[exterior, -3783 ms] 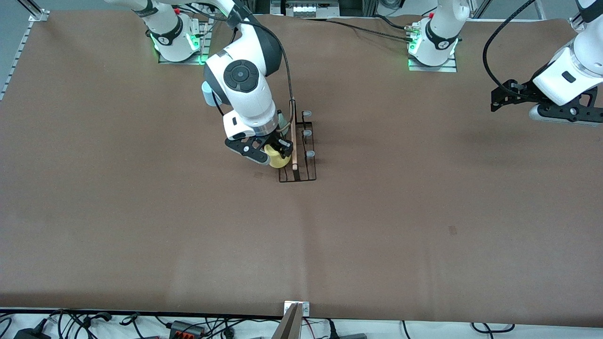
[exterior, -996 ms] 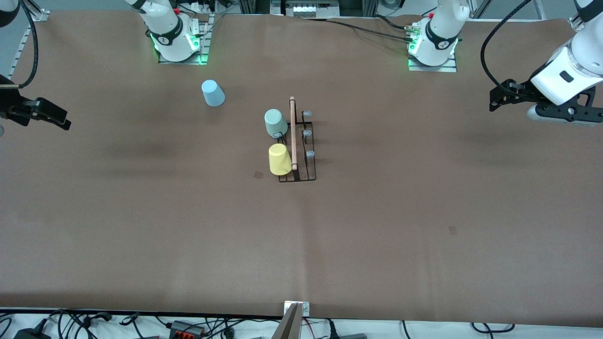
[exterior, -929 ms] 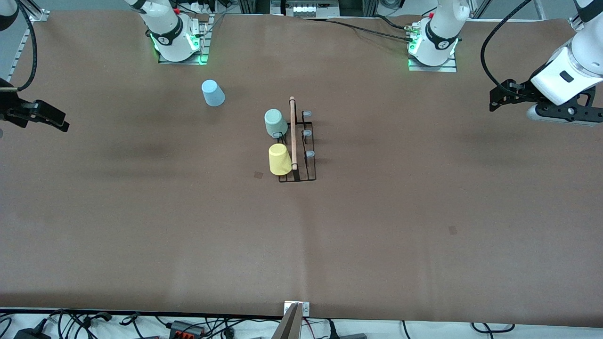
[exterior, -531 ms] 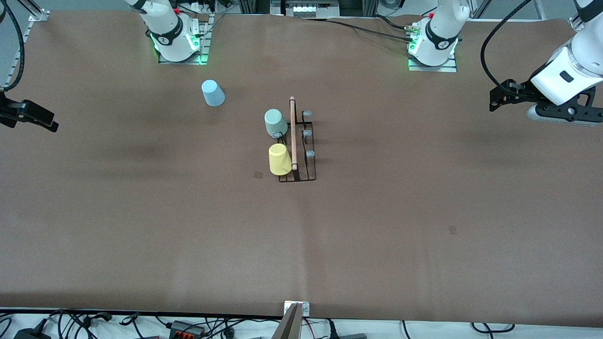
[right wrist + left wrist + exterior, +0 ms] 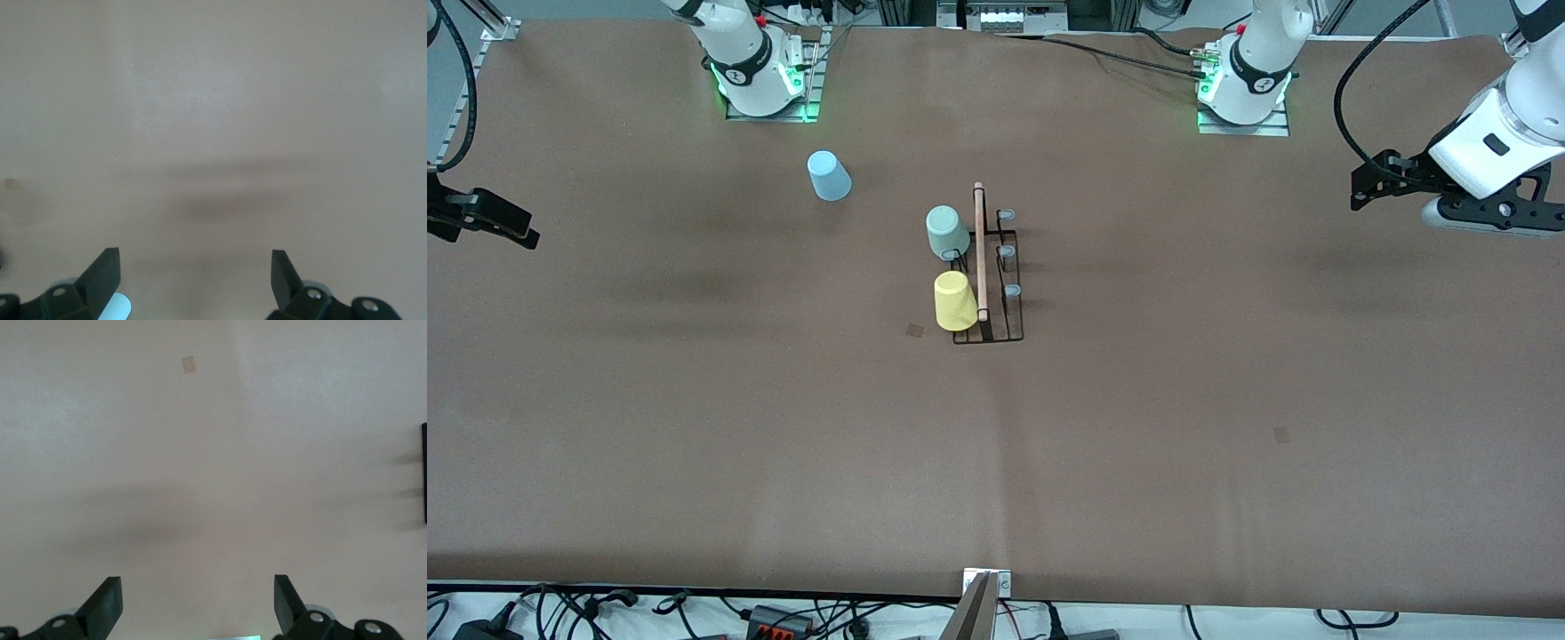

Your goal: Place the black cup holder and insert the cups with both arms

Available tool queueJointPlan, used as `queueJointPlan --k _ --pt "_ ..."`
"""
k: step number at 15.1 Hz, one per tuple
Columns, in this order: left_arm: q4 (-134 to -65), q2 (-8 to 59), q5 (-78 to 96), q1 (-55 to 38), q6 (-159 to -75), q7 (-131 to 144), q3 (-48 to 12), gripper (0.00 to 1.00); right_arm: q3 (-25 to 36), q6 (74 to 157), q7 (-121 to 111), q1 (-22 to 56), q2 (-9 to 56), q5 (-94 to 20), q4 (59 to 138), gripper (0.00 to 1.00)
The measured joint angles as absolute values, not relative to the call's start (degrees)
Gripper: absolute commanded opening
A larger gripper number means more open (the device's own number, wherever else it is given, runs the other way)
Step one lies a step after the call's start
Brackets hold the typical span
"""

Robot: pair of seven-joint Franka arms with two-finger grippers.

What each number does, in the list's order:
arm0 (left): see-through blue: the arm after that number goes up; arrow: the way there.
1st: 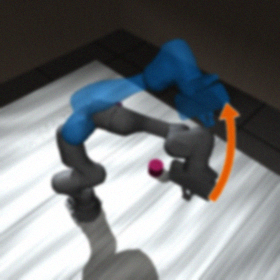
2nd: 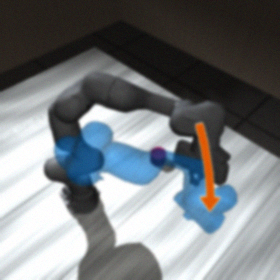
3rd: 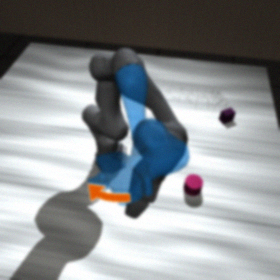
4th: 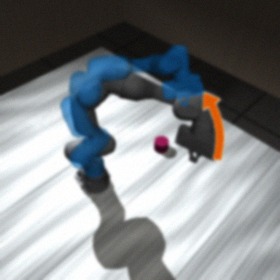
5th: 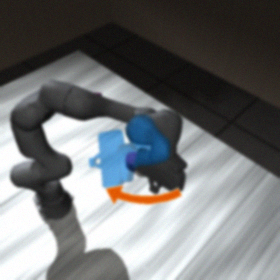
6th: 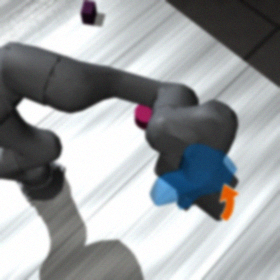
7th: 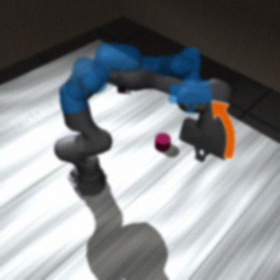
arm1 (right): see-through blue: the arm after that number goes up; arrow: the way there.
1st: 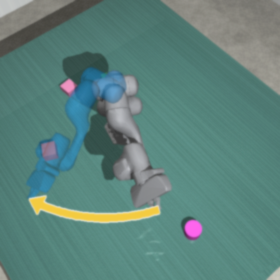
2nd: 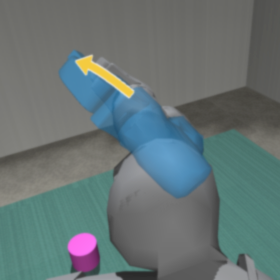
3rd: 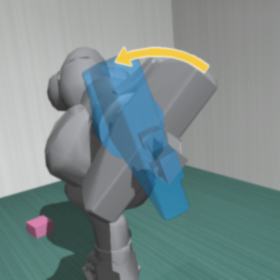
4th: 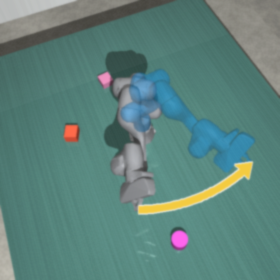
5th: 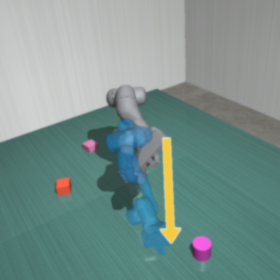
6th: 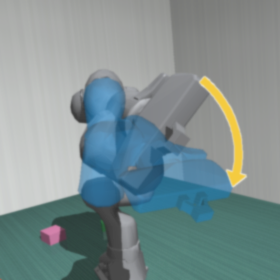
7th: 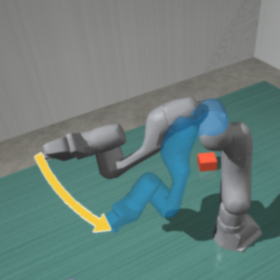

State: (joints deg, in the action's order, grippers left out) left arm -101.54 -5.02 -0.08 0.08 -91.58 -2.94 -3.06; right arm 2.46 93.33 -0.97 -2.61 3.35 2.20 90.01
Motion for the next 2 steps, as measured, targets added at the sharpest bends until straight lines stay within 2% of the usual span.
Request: queueJointPlan --k 2 --pt "-101.54 -5.02 -0.08 0.08 -91.58 -2.94 -3.06 1.00 2.47 93.31 -0.97 -2.61 3.36 2.20 90.01 1.00"
